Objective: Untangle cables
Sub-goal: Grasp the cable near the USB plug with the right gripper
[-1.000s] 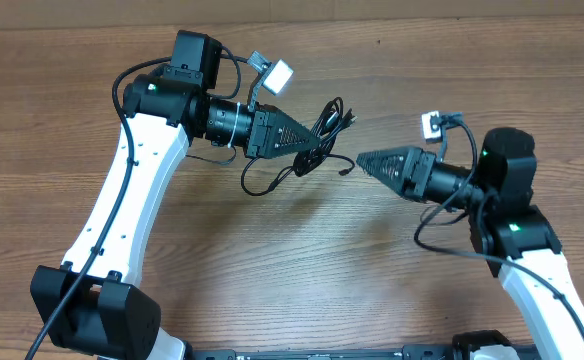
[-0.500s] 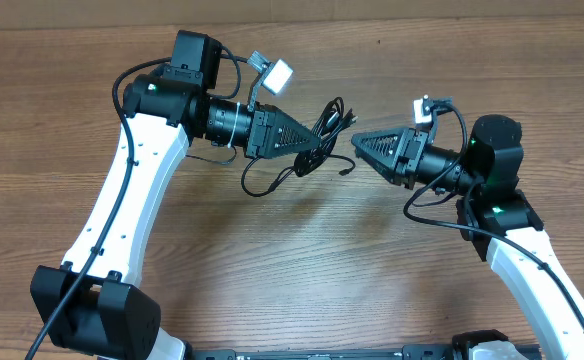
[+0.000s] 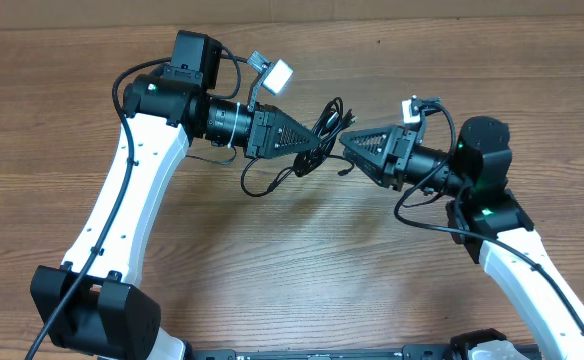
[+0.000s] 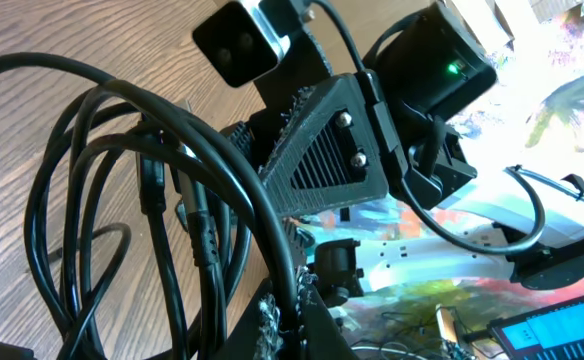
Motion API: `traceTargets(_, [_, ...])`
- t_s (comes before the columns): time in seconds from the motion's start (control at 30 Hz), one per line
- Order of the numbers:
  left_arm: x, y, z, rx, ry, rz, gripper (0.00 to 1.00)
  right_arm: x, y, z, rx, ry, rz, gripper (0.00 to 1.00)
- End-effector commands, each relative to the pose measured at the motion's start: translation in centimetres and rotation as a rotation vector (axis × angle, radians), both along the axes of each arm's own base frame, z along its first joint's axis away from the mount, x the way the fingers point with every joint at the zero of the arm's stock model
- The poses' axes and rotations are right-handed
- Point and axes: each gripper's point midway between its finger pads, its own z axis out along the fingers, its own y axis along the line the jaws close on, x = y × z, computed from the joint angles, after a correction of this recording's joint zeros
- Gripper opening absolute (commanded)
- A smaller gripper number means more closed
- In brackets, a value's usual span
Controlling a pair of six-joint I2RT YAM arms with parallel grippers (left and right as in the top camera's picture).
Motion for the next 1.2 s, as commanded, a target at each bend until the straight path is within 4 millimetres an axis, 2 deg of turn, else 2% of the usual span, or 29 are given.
traceTargets(0.0, [-0.9,0.1,1.8,-0.029,-0.064,-0.015,0.04,1.1,0.6,1.4,0.001,-0.048,-0.062,0.48])
traceTargets(0.23, [-1.0,0.2,1.8,-0.029,-0.060,-0.016,0.04,2.7,0.7,2.4,0.003,-0.103,-0.190,0.48])
traceTargets(0.63, [-1.3,0.1,2.4,-0.065,-0.063,-0.032,0.04,4.0,1.5,-0.3,-0.045,-0.043,-0.251,0.43])
traceTargets(0.7, [-1.3,0.1,2.3,-0.063,-0.063,-0.032,0.04,4.0,1.6,-0.5,-0.050,-0.043,-0.250,0.36])
traceTargets(0.8, [-1.3,0.1,2.3,-0.063,-0.063,-0.032,0.04,4.0,1.5,-0.7,-0.074,-0.062,-0.245,0.17])
traceTargets(0.9, [-1.1,0.2,2.2,-0.054,-0.065,-0.026,0.04,4.0,1.2,-1.7,-0.108,-0.045,-0.245,0.04])
traceTargets(1.03, [-0.7,0.3,1.4,-0.009,-0.075,-0.007,0.04,3.7,0.4,-4.0,-0.198,-0.015,-0.237,0.04])
traceTargets(1.17, [0.2,0.9,-0.4,0.106,-0.063,0.052,0.04,3.1,-1.1,-6.8,-0.304,0.039,-0.232,0.04])
